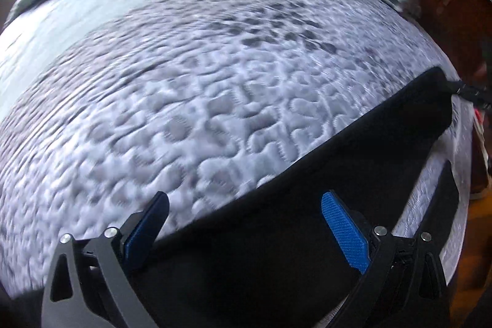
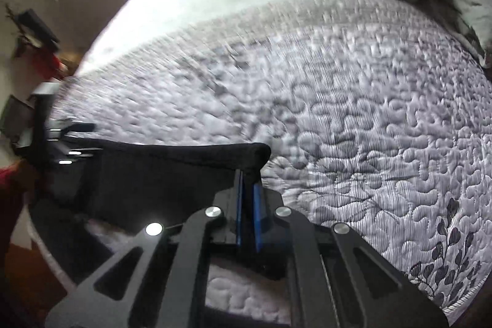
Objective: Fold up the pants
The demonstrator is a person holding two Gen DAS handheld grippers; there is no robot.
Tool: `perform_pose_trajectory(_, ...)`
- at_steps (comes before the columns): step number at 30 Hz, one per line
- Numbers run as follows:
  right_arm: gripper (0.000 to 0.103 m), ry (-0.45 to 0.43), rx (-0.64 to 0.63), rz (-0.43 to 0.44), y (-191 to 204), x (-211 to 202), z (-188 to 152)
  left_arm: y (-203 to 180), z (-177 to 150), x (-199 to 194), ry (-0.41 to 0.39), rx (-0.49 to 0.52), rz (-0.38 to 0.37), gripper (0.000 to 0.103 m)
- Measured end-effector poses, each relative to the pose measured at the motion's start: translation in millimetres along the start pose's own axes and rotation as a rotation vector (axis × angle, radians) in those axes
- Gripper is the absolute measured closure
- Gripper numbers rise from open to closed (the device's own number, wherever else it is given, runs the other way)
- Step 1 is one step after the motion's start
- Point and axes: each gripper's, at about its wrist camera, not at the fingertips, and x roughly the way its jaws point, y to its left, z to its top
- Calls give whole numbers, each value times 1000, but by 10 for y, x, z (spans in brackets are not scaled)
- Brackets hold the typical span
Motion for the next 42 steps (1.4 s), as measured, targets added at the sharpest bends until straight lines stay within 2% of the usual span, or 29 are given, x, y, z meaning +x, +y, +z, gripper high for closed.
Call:
perform_pose_trajectory(5, 99, -76, -29, 60, 74, -287, -9, -147, 90, 140, 32, 148, -116, 4)
perform_pose_trajectory(7, 99, -99, -35, 69, 104, -363, -18, -191, 87, 181, 54, 170, -157, 4)
perform_pose_trajectory(9, 99, -109, -37, 62, 107, -406, -27, -219, 59, 177, 50, 181, -182, 10)
perform_pose_trajectory(10, 99, -109, -33, 62, 97, -404, -29, -223, 32, 161, 43, 185, -193, 31)
perform_pose_trajectory(11, 99, -109, -24, 62, 82, -401, -33, -222, 8, 145, 40, 185, -188, 56)
perform_pose_trajectory(13, 99, -110, -14, 63, 76, -391, -65, -204, -49, 94, 46, 162, -198, 83)
perform_pose_trajectory(14, 99, -116, -9, 54, 88, -389, -90, -199, -93, 35, 42, 144, -193, 87)
perform_pose_trajectory(15, 99, -122, -8, 43, 96, -390, -104, -195, -153, -58, 20, 142, -180, 89)
perform_pose_trajectory(19, 99, -176, 15, 18, 102, -486, -252, -522, -507, -653, -161, 146, -29, 91)
perform_pose_trajectory(21, 99, -199, 14, 8, 129, -548, -376, -722, -679, -808, -200, 141, 36, 91)
perform_pose_trajectory(23, 99, -213, 5, -13, 167, -589, -529, -1040, -978, -951, -241, 178, 133, 91)
perform_pose_trajectory(26, 99, -216, 11, -22, 205, -621, -820, -1383, -1315, -988, -276, 203, 205, 91)
perform_pose_trajectory(30, 98, -184, 24, -26, 251, -589, -1279, -1526, -1641, -899, -287, 154, 212, 91)
perform_pose_trajectory(33, 93, -160, 51, -29, 288, -571, -1592, -1595, -1897, -757, -247, 115, 202, 91)
perform_pose_trajectory(37, 71, -129, 87, -62, 353, -603, -1904, -1661, -2205, -494, -194, 127, 227, 91)
perform_pose_trajectory(39, 68, -98, 132, -61, 381, -635, -2098, -1672, -2313, -395, -175, 138, 249, 91)
perform_pose_trajectory(41, 56, -65, 208, -45, 358, -653, -2244, -1713, -2399, -352, -199, 151, 282, 90)
perform_pose_trajectory(42, 54, -56, 252, -18, 347, -664, -2331, -1729, -2408, -339, -201, 159, 294, 90)
